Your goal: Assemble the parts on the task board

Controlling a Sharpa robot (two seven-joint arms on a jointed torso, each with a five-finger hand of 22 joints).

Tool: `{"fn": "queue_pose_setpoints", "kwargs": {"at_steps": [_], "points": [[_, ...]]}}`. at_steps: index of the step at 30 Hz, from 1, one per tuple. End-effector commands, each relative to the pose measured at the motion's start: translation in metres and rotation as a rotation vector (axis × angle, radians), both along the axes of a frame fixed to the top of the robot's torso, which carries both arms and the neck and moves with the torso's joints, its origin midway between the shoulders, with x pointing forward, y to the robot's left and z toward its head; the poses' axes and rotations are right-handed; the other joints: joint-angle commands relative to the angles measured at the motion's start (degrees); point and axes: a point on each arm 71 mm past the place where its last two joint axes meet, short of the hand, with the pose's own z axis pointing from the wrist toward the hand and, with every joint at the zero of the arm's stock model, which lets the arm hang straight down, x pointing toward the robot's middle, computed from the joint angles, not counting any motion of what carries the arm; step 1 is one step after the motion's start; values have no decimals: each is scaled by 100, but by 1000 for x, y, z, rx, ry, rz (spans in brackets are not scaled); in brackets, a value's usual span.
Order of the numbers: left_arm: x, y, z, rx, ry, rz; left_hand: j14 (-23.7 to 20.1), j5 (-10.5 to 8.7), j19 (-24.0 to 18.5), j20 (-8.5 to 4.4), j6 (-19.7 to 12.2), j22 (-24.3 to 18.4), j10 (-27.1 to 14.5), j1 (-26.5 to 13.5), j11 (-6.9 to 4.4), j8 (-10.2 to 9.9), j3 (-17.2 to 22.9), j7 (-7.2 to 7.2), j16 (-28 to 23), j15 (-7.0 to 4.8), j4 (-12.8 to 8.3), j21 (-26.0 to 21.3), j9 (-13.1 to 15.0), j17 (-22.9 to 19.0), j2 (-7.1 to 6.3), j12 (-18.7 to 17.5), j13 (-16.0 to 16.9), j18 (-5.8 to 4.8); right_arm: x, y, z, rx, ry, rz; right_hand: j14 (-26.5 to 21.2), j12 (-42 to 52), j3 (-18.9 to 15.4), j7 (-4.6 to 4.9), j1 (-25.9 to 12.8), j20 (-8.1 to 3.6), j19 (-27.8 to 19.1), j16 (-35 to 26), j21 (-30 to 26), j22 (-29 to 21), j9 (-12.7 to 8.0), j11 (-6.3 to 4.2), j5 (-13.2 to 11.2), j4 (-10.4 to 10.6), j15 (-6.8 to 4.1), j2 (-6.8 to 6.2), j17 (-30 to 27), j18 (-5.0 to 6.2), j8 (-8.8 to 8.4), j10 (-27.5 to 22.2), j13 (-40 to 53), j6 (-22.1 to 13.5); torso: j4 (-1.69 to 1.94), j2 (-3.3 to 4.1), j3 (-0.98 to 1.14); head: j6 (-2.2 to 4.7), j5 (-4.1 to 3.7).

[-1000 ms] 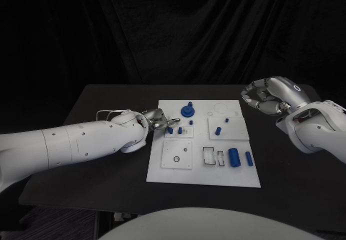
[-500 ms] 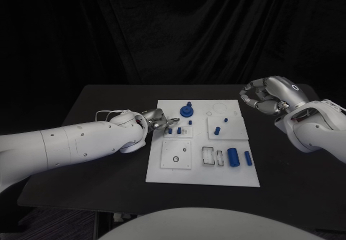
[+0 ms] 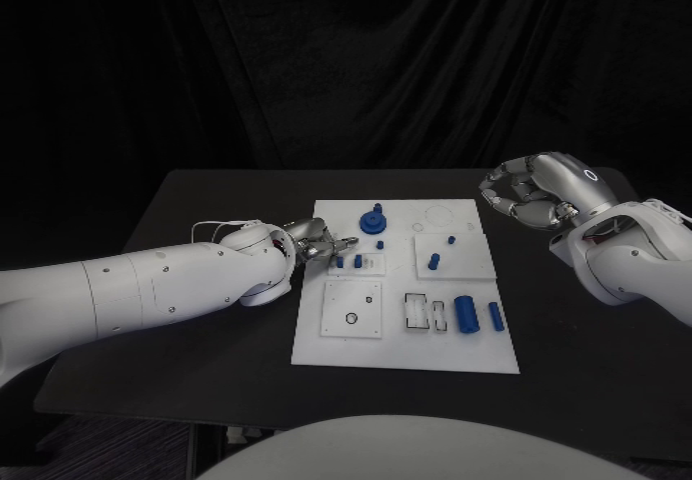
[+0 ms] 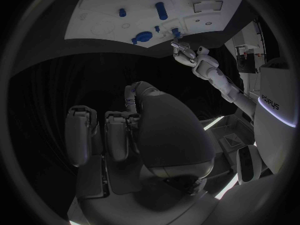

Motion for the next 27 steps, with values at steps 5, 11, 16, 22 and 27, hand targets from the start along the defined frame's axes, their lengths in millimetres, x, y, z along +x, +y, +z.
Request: {"fn": "queue_pose_setpoints", "kwargs": {"at_steps": [5, 11, 16, 22, 27], "points": [[0, 2, 8, -60, -101, 32, 615, 268, 203, -10, -167, 1197, 598, 338, 8, 103, -157, 14, 15, -12, 8, 92, 178, 1509, -133, -3, 1507, -57, -1, -2, 0, 6, -5, -19, 550, -8, 36, 4, -21, 38, 248, -38, -35, 1270, -9, 16, 20, 7, 45, 15, 1328, 44, 30, 481, 1378, 46, -1, -6, -1, 0, 8], [-1, 5, 19, -66, -256, 6, 615, 470, 231, -32, -300, 1219, 598, 588, -18, 493, -291, -15, 15, -37, 9, 114, 185, 1509, -187, -3, 1507, -63, -1, -4, 0, 7, -10, -19, 550, -8, 36, 4, -21, 38, 248, -38, -35, 1270, -9, 16, 20, 7, 45, 15, 1328, 44, 30, 481, 1378, 46, 5, -12, -1, 0, -10], [-3, 5, 32, -141, -419, -56, 615, 873, 148, 6, -802, 1184, 598, 1061, 48, 652, -310, 58, 15, 19, 10, -29, 176, 1509, -233, -3, 1507, -31, -2, -4, 1, 11, -21, -16, 550, -9, 37, 5, -25, 37, 248, -39, -37, 1269, -10, 16, 21, 8, 45, 14, 1327, 44, 29, 480, 1377, 44, 9, -4, -8, 0, 1], [-8, 1, 43, -230, -516, -235, 395, 1275, -789, 341, -1854, 891, 105, 2248, 439, 224, -60, 459, -121, 416, 21, -1091, 153, 1296, -323, -453, 1274, 171, -3, -6, 2, 14, -29, -17, 550, -10, 38, 6, -28, 37, 249, -40, -36, 1270, -11, 17, 21, 9, 45, 15, 1326, 44, 29, 479, 1375, 44, 9, -2, -11, 0, 1], [-3, -3, 56, -287, -488, -378, -2309, 1284, -2629, 653, -2425, 380, -3026, 3526, 879, -124, 431, 484, -1344, 885, 9, -2837, 122, -257, -604, -2650, 289, 359, -3, -6, 2, 14, -31, -17, 550, -11, 39, 6, -33, 36, 248, -39, -37, 1269, -12, 17, 22, 12, 45, 17, 1327, 44, 29, 478, 1374, 45, 7, 0, -5, 0, -5]]}}
